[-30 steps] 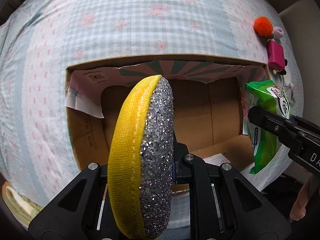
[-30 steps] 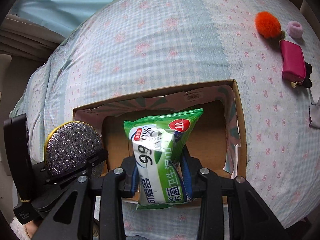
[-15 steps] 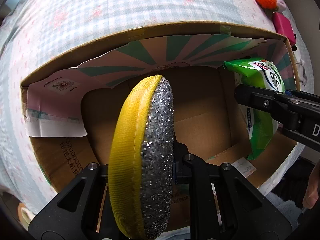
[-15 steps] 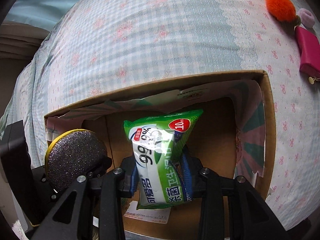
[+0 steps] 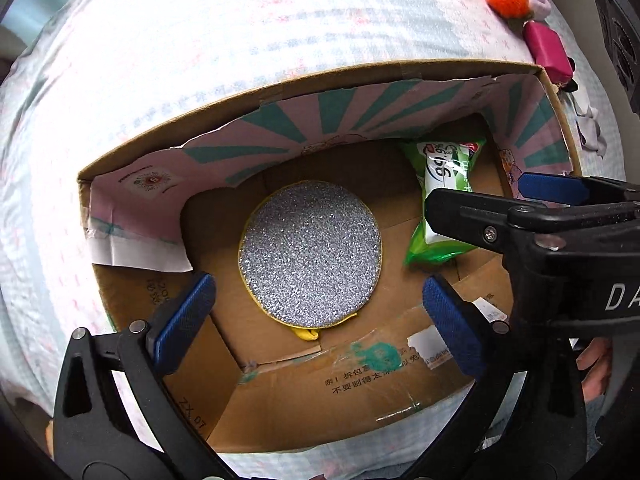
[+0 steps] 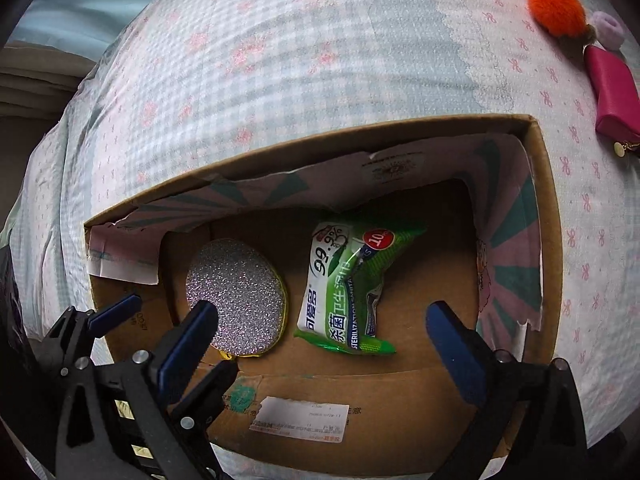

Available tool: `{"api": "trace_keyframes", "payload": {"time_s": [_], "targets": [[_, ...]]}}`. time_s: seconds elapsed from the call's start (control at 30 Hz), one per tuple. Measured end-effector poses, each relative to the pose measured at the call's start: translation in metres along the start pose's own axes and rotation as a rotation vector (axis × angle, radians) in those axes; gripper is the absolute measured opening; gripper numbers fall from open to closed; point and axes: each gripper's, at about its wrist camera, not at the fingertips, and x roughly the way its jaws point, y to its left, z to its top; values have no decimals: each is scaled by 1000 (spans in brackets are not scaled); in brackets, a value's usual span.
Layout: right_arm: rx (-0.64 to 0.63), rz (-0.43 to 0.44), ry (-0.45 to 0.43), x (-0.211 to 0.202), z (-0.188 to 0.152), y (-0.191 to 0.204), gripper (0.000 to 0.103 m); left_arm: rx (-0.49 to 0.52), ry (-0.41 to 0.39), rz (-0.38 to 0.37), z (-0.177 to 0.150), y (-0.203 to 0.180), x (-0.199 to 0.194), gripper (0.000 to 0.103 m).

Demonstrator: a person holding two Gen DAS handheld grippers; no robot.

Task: Organize soft objects
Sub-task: 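Carry sponge and wipe pack into the cardboard box and open both tools, then move both tools back toward the pink pouch and grey cloths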

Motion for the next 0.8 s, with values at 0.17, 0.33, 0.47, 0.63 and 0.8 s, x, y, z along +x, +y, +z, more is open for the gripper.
{"api": "trace_keyframes", "payload": {"time_s": [0.17,0.33,0.47,0.63,0.8], "targets": [[-8,4,-29,-16,-9,2,103,-1,-36,8,-2,-7,-25,103],[-26,6,-79,-41,-18,9,103,-8,-89,30,-14,-13,-57,103],[-53,-1,-146,-71,-31,14,103,-17,-160,41,-28,-13,-94,103],[-132,-36,-242,-121,-52,28,103,-49,-271,53,-52,-14,-152,103],[-180,-51,-358,-181,-77,39,103,-105,-381,60,-75,-19,-212,103]]}}
